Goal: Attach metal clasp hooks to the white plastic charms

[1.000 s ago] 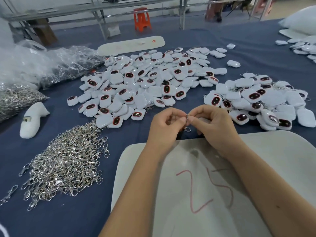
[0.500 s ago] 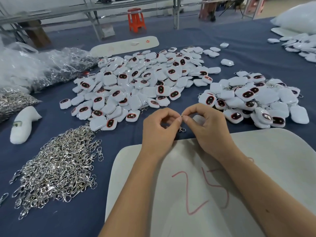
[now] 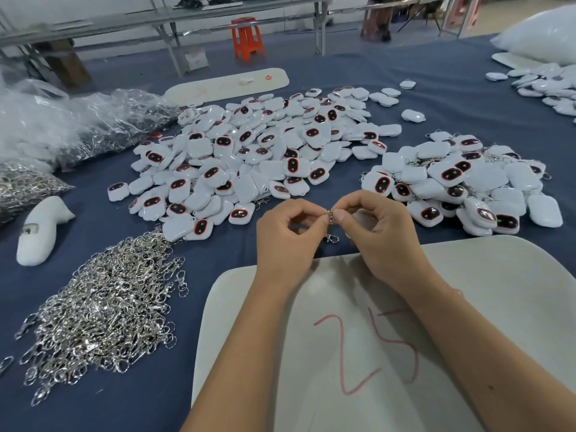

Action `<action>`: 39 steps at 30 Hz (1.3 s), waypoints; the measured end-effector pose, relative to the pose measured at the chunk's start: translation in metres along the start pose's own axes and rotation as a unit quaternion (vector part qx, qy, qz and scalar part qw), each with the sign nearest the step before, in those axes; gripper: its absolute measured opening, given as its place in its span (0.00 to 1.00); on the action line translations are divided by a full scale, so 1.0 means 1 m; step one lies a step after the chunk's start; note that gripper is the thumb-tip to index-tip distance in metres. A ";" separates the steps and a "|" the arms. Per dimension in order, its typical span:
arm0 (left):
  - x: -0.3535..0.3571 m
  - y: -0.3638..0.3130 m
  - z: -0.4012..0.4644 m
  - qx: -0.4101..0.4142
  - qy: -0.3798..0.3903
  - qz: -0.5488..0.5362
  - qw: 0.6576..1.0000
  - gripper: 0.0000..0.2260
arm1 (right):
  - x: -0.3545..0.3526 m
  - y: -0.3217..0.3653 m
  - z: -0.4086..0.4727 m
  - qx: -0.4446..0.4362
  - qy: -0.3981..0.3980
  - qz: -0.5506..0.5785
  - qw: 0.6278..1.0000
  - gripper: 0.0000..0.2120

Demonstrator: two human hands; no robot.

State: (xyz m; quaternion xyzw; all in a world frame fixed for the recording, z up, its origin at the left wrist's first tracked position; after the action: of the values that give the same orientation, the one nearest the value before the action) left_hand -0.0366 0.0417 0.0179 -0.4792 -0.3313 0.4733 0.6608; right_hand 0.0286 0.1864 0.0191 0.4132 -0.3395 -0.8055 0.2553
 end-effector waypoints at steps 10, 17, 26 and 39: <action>-0.001 0.000 0.000 -0.002 -0.006 -0.014 1.000 0.05 | 0.000 0.001 -0.002 -0.011 -0.010 -0.030 0.999 0.07; -0.003 -0.009 0.000 0.099 0.009 0.069 0.993 0.08 | 0.000 0.014 -0.002 -0.112 -0.020 -0.136 0.984 0.07; 0.000 -0.005 -0.002 0.081 0.000 0.030 0.996 0.06 | -0.006 0.012 -0.003 -0.084 -0.052 -0.101 0.990 0.06; 0.003 -0.004 -0.002 0.030 -0.003 -0.029 0.999 0.06 | -0.015 0.016 -0.003 -0.086 -0.094 -0.087 0.988 0.06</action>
State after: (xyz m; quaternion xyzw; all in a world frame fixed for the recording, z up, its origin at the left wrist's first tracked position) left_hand -0.0326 0.0436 0.0211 -0.4475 -0.3327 0.4650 0.6876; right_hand 0.0414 0.1855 0.0368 0.3400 -0.2543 -0.8863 0.1852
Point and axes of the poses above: each hand's wrist, its own z-axis towards the middle knuckle, its own x-axis out of the palm, y = z × x, the point moved 5 cm from there along z, towards the middle knuckle, and after that the axes turned 13 degrees about -z, right-handed, at the moved point
